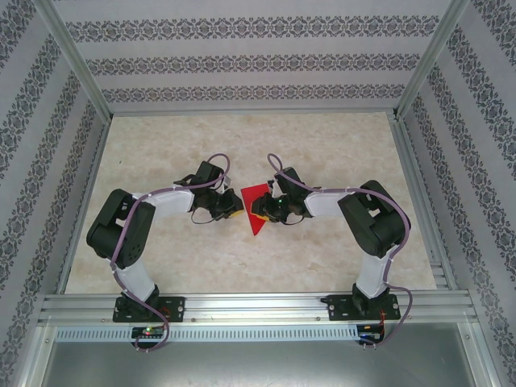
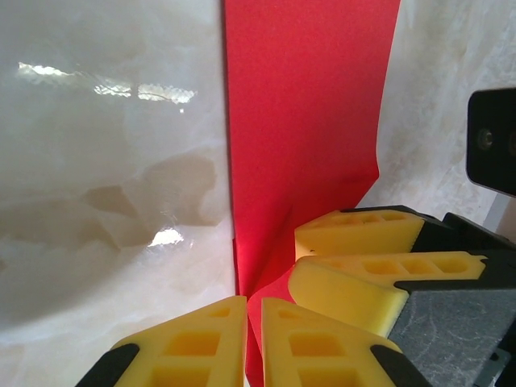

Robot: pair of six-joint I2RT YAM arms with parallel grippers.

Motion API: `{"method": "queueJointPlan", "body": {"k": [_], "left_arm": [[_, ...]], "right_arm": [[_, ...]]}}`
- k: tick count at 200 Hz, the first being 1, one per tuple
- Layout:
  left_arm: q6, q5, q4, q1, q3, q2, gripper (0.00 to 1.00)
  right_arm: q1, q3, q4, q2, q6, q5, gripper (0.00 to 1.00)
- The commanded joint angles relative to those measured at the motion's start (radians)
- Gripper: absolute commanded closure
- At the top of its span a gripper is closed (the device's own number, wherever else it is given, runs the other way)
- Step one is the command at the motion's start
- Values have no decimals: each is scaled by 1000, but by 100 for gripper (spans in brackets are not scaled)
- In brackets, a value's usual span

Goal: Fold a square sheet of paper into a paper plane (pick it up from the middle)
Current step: Third fold the triangle at the center of the table.

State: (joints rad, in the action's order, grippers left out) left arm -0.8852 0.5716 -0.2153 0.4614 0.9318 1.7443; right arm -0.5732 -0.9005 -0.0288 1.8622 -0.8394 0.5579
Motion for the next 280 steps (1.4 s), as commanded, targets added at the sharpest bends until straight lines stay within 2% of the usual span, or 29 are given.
{"method": "queueJointPlan", "body": {"k": [1,15,31,94,146,225,280], "left_arm": [[-15,16,46,14,-8,-12,85],[-15,16,48,17,-8,-10,85],[-17,16,49,20,-8,-7,85],[-21,17,60,29,-2,4,85],[-22,24,70,64,23,34,89],[-12,17,59,101,95,110,93],[21,-70,-31,108,126,142,94]], "right_arm": [[15,34,53,34,12,-34,62],[13,37,53,31,14,-33,57],[15,40,47,28,14,-32,57],[19,37,70,35,25,-35,85],[17,14,120,60,46,-48,99],[15,0,147,66,53,-60,100],[15,2,148,63,52,-62,99]]}}
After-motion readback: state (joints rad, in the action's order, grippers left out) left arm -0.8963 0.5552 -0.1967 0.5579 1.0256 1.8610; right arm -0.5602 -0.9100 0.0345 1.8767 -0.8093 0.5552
